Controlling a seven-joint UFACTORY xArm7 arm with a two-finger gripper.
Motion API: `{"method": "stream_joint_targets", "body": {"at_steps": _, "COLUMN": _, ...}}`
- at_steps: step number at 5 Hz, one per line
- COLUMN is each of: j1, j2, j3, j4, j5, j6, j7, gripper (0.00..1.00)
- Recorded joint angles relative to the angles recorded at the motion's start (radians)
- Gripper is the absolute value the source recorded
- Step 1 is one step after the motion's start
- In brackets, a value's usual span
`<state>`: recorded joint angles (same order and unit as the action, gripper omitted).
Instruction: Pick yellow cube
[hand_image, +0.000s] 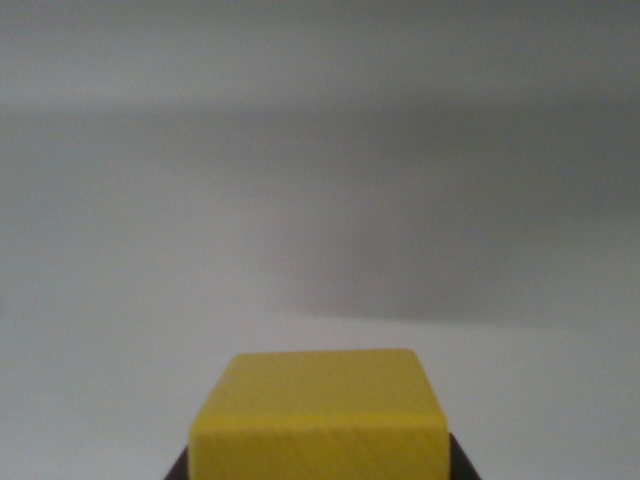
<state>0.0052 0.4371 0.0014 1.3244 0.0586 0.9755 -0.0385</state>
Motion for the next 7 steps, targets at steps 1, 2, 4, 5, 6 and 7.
{"method": "stream_joint_targets", "body": {"at_steps": 1, "j1": -0.0001, "j2": -0.013, "j3": 0.0, "j4": 0.027, "j5": -0.0008, "j6": 0.04, "j7": 0.002, "gripper": 1.0}}
{"method": "stream_joint_targets", "body": {"at_steps": 2, "j1": -0.0001, "j2": -0.013, "j3": 0.0, "j4": 0.027, "j5": -0.0008, "j6": 0.04, "j7": 0.002, "gripper": 1.0}}
{"method": "stream_joint_targets", "body": {"at_steps": 4, "j1": -0.0002, "j2": -0.027, "j3": -0.001, "j4": 0.057, "j5": -0.0017, "j6": 0.084, "j7": 0.004, "gripper": 1.0}}
{"method": "stream_joint_targets", "body": {"at_steps": 5, "j1": -0.0003, "j2": -0.041, "j3": -0.001, "j4": 0.088, "j5": -0.0027, "j6": 0.129, "j7": 0.006, "gripper": 1.0}}
{"method": "stream_joint_targets", "body": {"at_steps": 6, "j1": -0.0003, "j2": -0.041, "j3": -0.001, "j4": 0.088, "j5": -0.0027, "j6": 0.129, "j7": 0.006, "gripper": 1.0}}
{"method": "stream_joint_targets", "body": {"at_steps": 7, "j1": -0.0005, "j2": -0.056, "j3": -0.001, "j4": 0.12, "j5": -0.0036, "j6": 0.176, "j7": 0.008, "gripper": 1.0}}
